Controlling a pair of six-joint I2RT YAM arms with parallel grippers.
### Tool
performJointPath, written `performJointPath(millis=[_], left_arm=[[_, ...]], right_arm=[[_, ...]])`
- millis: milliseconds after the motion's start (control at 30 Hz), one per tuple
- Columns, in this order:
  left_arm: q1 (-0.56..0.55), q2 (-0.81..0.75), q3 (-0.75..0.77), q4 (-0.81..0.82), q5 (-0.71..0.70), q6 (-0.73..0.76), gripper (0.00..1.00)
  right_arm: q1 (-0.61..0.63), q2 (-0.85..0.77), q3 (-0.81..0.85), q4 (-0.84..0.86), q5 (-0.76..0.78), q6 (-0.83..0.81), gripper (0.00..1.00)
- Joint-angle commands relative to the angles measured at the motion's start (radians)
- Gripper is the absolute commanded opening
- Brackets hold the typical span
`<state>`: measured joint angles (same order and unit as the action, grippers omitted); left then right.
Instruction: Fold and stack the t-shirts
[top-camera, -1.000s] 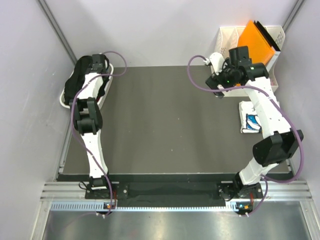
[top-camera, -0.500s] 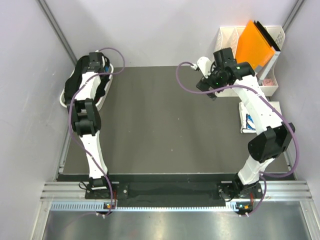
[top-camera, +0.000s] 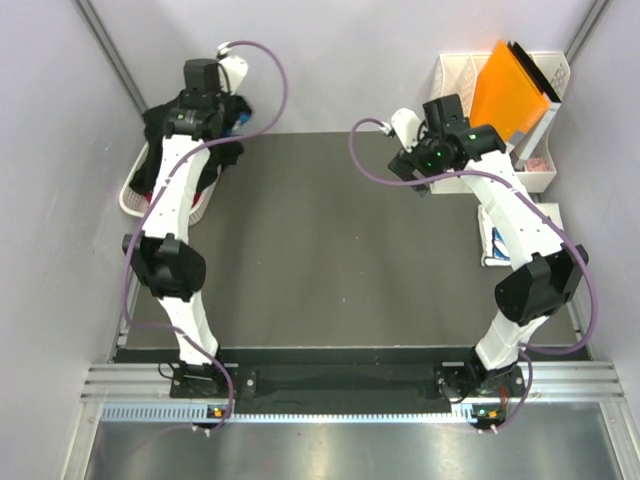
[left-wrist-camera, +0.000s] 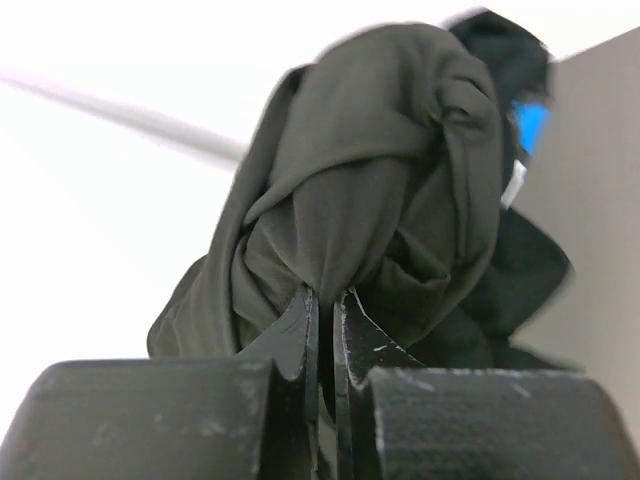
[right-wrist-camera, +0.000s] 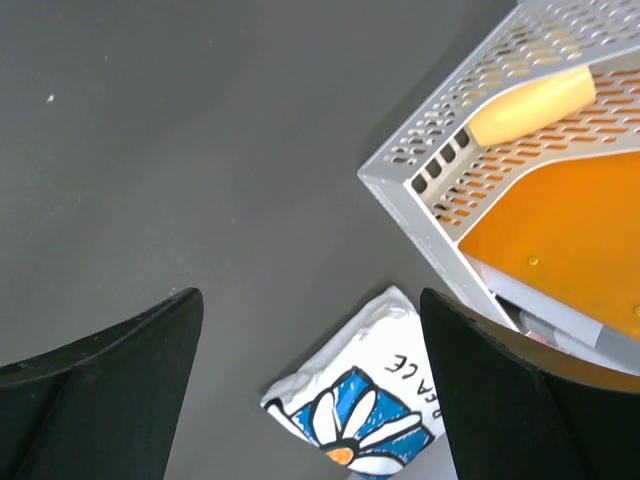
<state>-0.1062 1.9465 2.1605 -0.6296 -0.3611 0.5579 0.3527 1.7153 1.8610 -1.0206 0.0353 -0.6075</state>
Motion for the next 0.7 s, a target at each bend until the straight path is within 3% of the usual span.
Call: performJointPath(millis=[0,100,300,433,667], left_arm=[[-0.113,-0.158,0.061,0.005,0.195,0.054,0.0],[-0.154,-0.199,0.059,0.03,0.225,0.06,0.0],[-0.17,-0.187,0.14,0.062,0.103,0.093,0.0],[-0.151,-0.254,0.104,0.073,0.282,0.037,0.0],[-0.174,-0.251,0.095,-0.104,0.522,-0.091,0.0]], right_arm=[[0.025,-0.037,0.015,0.115,-0.031,-0.023,0.89],[0.026,-0.04,-0.005,0.146,-0.028,-0.021,0.94],[0.028,-0.105,-0.12,0.233,-0.014,-0.038,0.96],[0.026,-0.131,-0.177,0.274,-0.002,-0.049,0.96],[0.019,-0.187,-0.249,0.39,0.028,0.011,0.97]])
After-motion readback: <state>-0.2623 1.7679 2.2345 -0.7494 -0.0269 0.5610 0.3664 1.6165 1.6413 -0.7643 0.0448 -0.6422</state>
